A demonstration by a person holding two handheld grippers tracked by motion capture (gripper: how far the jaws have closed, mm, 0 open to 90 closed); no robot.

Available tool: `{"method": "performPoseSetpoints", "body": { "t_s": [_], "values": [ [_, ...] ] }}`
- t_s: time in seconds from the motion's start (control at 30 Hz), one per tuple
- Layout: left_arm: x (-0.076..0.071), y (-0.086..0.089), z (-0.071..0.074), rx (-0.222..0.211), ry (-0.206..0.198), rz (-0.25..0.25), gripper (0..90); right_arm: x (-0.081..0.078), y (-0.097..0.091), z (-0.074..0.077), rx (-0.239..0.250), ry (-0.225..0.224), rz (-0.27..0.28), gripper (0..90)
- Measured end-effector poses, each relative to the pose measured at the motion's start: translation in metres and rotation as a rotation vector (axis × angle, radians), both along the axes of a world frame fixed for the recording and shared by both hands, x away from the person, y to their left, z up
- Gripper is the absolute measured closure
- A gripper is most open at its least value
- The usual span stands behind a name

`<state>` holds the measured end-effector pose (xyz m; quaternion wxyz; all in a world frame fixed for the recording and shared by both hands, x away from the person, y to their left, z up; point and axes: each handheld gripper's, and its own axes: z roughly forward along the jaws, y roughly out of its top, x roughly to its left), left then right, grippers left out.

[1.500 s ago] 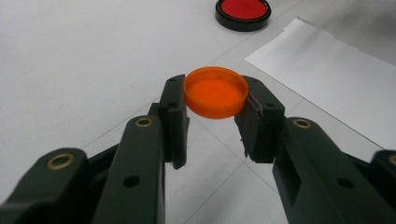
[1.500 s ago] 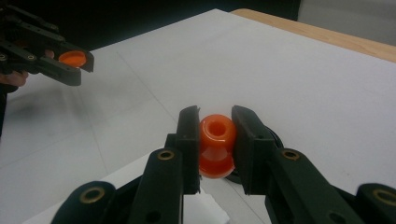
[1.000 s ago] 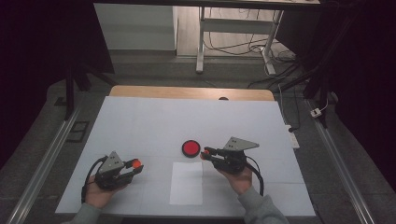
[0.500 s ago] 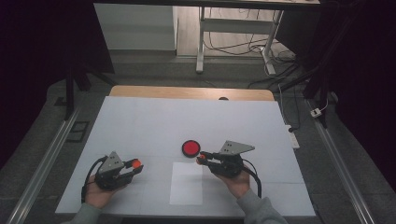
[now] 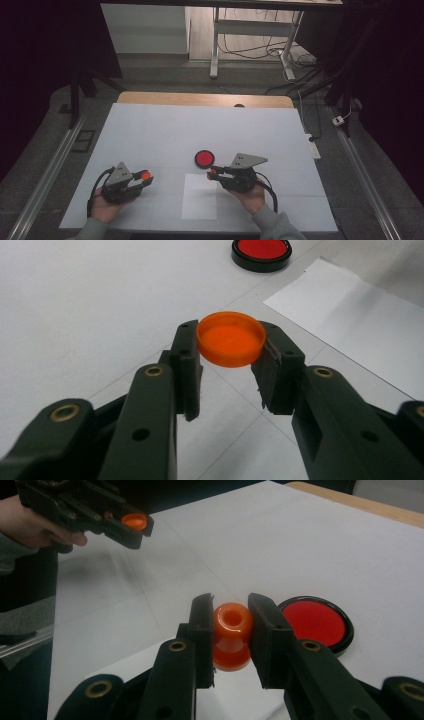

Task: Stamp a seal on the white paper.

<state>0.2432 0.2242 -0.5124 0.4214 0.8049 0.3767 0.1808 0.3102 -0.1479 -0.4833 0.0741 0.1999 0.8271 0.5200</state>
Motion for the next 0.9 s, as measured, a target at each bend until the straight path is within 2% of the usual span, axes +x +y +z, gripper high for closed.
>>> {"method": "performPoseSetpoints", "body": {
  "t_s": [0.4, 0.67, 0.9],
  "values": [
    [0.000, 0.000, 0.000, 0.001, 0.000, 0.000, 64.4, -0.005, 0.007, -0.009, -0.043, 0.019, 0.031, 71.9],
    [0.000, 0.000, 0.000, 0.004, 0.000, 0.000, 64.4, -0.007, 0.008, -0.012, -0.046, 0.024, 0.033, 71.9],
    [0.000, 0.000, 0.000, 0.002, 0.001, -0.001, 64.4, -0.007, 0.011, -0.016, -0.068, 0.026, 0.042, 71.9]
  ]
}}
